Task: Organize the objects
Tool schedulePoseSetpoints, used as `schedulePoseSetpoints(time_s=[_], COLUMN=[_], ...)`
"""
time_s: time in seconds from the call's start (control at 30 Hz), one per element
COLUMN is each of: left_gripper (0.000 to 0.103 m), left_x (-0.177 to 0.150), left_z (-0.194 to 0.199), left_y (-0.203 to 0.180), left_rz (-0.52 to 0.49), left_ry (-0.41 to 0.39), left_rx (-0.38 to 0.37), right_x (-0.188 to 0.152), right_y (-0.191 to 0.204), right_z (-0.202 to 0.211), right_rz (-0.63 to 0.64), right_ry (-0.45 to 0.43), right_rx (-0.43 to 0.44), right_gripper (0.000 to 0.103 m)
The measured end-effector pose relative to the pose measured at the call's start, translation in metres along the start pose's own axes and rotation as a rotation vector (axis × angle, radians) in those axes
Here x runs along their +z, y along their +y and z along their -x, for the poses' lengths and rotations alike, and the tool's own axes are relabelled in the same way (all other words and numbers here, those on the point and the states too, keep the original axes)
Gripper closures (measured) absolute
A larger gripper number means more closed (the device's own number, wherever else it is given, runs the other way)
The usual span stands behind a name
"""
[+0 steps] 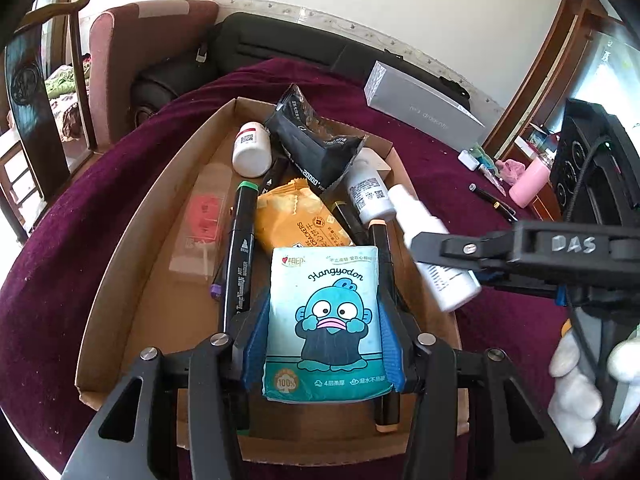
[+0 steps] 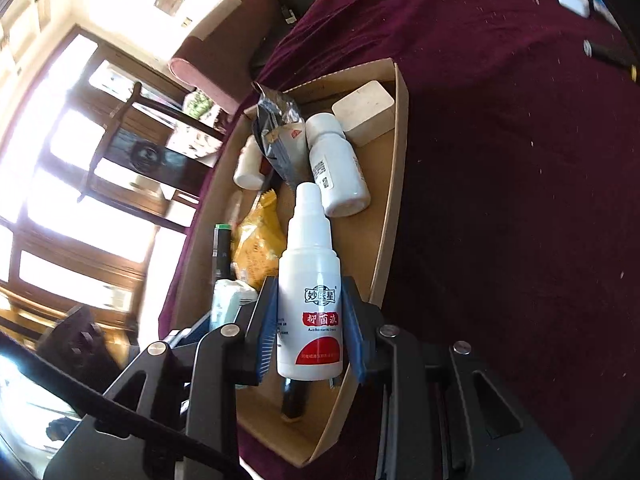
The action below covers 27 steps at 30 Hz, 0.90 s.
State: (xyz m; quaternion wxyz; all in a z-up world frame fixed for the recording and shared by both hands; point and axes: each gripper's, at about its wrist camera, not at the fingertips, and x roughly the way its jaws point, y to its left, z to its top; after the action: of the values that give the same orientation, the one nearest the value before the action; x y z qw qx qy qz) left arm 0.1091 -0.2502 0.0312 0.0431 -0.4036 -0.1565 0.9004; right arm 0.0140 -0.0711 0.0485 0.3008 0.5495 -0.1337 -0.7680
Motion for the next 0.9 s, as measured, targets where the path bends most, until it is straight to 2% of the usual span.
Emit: schedulePoseSetpoints(time_s=[0.1,0.23,0.3,0.4,0.5,0.6,0.7,0.8,0.9], left_gripper=[0.06,0.058,0.057,0.056,0.055,0.053,0.052,0.045,0.045], left_x=[0.0,-0.001,0.0,0.001,0.001,0.003,0.004,0.004,0.003], left_z=[0.001,0.002,0.002,0.005,0.011,0.015,0.024,0.033,0.048], left_y=[0.003,0.008,0.01,0.013,0.01,0.005,-0.006,-0.017,-0.032], left_rz=[0.01,0.023,0.03,0.054,0.05,0.046,0.009,-0.029,-0.088], left_ry=[-0.004,-0.01,-0.006,-0.011,-0.026,-0.034,-0.076,-0.122,-0.209], left_rx=[0.01,0.008,-0.004,-0.022,0.002,0.026,0.04,0.058,0.11], right_x=[0.001,-0.005,-0.006,-0.005,-0.004,-0.004,-0.007,-0.014,-0.021], right_y=[0.01,0.022,0.021,0.018,0.015,0.014,0.01,0.007,0.003], right_z=[-0.007,-0.01,-0.009,-0.007,0.004,0.014,0.028,0.043,0.056], right_rz=[0.061,0.128,0.125,0.097,0.085,0.073,0.064,0.07,0.059], right_ry=[-0.034,-0.077,-0.083,-0.099,-0.152,-0.2,-0.237,-0.295,-0.345], right_rx=[-0.111,-0.196,-0.187,-0.149,-0.128,-0.11,-0.104,-0.113,-0.12], right_gripper=[0.075,0.074,0.067,0.066,0.064,0.056,0.055,0.051,0.049])
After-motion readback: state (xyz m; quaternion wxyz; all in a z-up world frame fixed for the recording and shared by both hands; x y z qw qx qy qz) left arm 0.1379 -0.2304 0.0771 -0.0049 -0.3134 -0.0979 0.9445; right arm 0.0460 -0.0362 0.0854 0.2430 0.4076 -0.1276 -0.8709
